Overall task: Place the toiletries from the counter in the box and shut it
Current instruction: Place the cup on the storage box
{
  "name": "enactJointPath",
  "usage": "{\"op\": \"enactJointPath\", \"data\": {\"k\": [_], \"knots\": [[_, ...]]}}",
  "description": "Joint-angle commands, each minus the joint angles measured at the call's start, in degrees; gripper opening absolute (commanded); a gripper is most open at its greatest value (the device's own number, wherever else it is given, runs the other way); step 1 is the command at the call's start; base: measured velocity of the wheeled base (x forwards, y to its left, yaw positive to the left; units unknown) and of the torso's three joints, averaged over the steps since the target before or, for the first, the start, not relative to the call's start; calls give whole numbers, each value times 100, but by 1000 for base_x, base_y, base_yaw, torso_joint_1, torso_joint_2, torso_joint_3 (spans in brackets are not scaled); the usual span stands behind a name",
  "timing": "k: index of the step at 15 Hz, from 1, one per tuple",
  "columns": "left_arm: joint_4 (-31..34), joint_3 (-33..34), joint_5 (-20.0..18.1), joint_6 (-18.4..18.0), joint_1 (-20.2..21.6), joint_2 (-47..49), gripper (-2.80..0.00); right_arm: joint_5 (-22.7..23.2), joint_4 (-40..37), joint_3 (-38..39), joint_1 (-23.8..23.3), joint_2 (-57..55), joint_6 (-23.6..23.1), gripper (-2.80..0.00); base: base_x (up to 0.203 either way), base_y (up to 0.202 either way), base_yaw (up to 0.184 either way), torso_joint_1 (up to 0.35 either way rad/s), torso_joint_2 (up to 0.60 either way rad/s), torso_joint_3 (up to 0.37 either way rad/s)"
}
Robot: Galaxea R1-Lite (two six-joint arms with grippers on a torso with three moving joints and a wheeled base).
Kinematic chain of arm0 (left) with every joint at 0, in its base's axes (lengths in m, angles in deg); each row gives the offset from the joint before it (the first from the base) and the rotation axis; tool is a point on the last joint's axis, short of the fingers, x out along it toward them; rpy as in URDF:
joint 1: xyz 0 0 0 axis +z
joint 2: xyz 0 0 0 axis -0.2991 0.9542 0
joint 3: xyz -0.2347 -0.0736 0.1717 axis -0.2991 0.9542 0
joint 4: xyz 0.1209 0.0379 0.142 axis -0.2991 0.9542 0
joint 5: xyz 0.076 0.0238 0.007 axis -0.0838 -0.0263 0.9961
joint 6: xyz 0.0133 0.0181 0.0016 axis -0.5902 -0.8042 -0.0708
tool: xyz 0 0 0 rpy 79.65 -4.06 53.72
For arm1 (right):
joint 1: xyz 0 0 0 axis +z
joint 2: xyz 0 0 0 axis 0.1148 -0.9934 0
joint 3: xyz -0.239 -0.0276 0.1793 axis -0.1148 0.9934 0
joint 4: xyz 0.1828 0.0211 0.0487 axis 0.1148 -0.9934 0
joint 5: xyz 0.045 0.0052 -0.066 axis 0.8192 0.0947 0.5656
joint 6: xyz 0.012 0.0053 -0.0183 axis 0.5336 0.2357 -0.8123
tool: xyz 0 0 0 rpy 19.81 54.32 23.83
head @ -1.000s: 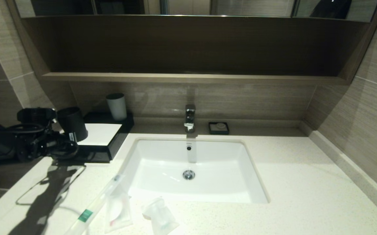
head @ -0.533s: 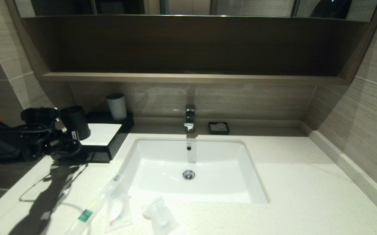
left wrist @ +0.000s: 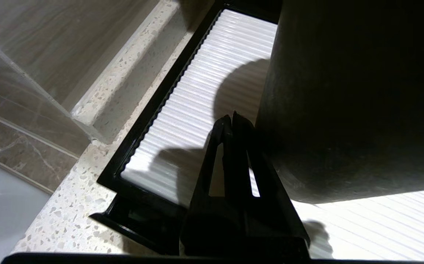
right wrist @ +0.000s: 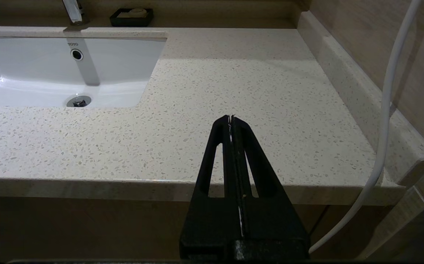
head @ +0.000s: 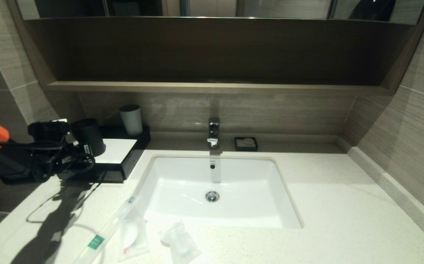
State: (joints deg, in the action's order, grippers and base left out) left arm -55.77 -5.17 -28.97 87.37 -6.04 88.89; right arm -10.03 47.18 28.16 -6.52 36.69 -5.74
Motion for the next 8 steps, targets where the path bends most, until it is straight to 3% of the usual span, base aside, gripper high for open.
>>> {"op": "enactJointPath", "data": {"k": [1, 8], "knots": [[-27, -60, 5, 16, -7, 32, -280, -1, 2, 9, 1, 0, 6, -280, 0, 0, 0, 0, 0, 0], [-347, 858, 16, 17, -3, -793, -280, -1, 2, 9, 1, 0, -1, -280, 0, 0, 0, 0, 0, 0]]}}
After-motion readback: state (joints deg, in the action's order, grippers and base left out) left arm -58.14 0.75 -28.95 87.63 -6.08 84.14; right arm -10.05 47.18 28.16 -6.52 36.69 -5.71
